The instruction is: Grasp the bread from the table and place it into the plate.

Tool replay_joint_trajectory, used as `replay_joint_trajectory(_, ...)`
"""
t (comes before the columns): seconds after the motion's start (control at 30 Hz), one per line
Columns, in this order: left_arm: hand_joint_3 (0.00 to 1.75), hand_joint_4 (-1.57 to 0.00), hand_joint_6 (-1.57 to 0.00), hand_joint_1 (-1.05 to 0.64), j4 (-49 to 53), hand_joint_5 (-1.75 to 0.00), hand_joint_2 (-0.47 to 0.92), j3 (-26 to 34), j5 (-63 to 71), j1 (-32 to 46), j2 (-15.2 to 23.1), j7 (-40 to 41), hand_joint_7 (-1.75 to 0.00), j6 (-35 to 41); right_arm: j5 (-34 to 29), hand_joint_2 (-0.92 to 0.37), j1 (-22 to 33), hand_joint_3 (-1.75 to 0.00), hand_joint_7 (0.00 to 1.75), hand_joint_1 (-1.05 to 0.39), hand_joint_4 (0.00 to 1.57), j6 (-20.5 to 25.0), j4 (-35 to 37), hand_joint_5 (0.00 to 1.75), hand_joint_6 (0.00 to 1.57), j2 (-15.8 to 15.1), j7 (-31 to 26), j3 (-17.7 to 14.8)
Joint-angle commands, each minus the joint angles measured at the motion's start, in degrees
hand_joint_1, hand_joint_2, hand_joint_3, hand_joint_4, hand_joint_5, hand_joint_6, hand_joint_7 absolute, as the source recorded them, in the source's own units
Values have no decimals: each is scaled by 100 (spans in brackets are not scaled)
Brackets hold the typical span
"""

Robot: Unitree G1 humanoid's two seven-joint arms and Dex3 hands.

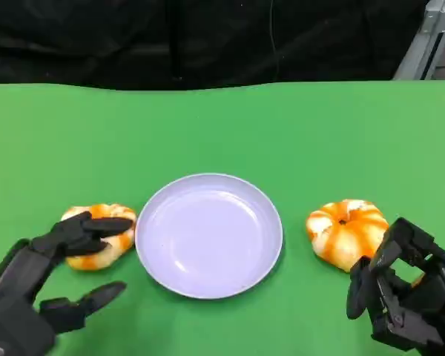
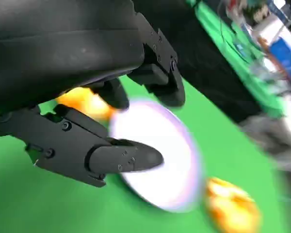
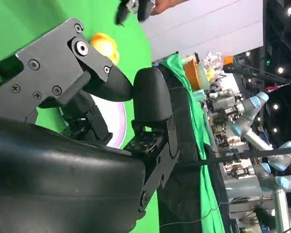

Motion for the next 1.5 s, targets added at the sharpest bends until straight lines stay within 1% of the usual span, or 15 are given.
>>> replay_joint_trajectory(0.03,16,-12,-35,-82,335,-26,92,-159,1225,-88,329,841,-2,-379,-3,-42,-66,-133,163,-15,89,-188,104,175,70,-47,46,-35)
replay_joint_trajectory(0.1,14,-12,-35,-85,445,-25,92,-275,1732,-188,457,1109,-1,-415,5,-43,-78,-132,163,-16,89,-201,136,175,70,-53,46,-43)
replay_joint_trajectory(0.2,13,-13,-35,-86,512,-24,92,-345,1932,-229,511,1277,-1,-428,11,-43,-83,-131,162,-16,89,-211,151,175,71,-56,49,-44)
replay_joint_trajectory(0.23,12,-14,-36,-84,591,-24,91,-477,2317,-382,630,1322,-1,-326,18,-43,-96,-131,162,-16,89,-198,163,175,71,-66,53,-50)
replay_joint_trajectory(0.3,3,-21,-40,-79,718,-16,86,-677,2857,-609,799,1381,-1,-180,31,-43,-109,-131,162,-16,89,-170,171,175,71,-73,50,-59)
replay_joint_trajectory(0.4,1,-26,-42,-77,911,-12,85,-963,3311,-919,917,1325,-1,6,34,-43,-107,-131,162,-16,89,-185,167,175,72,-64,56,-53)
replay_joint_trajectory(0.57,1,-31,-44,-79,1484,-8,88,-1331,3449,-1444,963,1243,-1,200,10,-43,-149,-132,163,-15,90,-291,268,175,72,-40,72,-61)
replay_joint_trajectory(0.67,2,-31,-42,-79,1825,-6,91,-1513,3461,-1723,1036,1193,0,269,4,-42,-162,-132,163,-16,90,-305,286,175,72,-40,75,-52)
replay_joint_trajectory(0.87,1,-34,-45,-77,2531,-4,91,-1804,3427,-2223,1127,1241,-1,300,-13,-43,-143,-132,162,-16,90,-277,248,175,72,-28,17,-26)
replay_joint_trajectory(1.03,6,-36,-45,-79,3381,-3,92,-2082,3439,-2745,1129,1321,0,352,-18,-44,-152,-132,163,-15,89,-340,285,175,71,-22,43,-17)
replay_joint_trajectory(1.13,9,-37,-44,-79,3839,-3,92,-2205,3380,-2997,1088,1396,-1,364,-43,-44,-134,-132,163,-15,89,-282,231,175,71,-15,-23,-5)
replay_joint_trajectory(1.3,10,-37,-44,-79,4021,-2,92,-2317,3294,-3101,1103,1487,-1,365,-28,-44,-127,-132,163,-15,89,-268,217,175,71,-24,-38,0)
replay_joint_trajectory(1.5,12,-37,-44,-75,4999,-1,92,-2684,3282,-3650,847,1714,0,192,-58,-43,-131,-132,163,-15,89,-341,253,175,70,-23,-21,0)
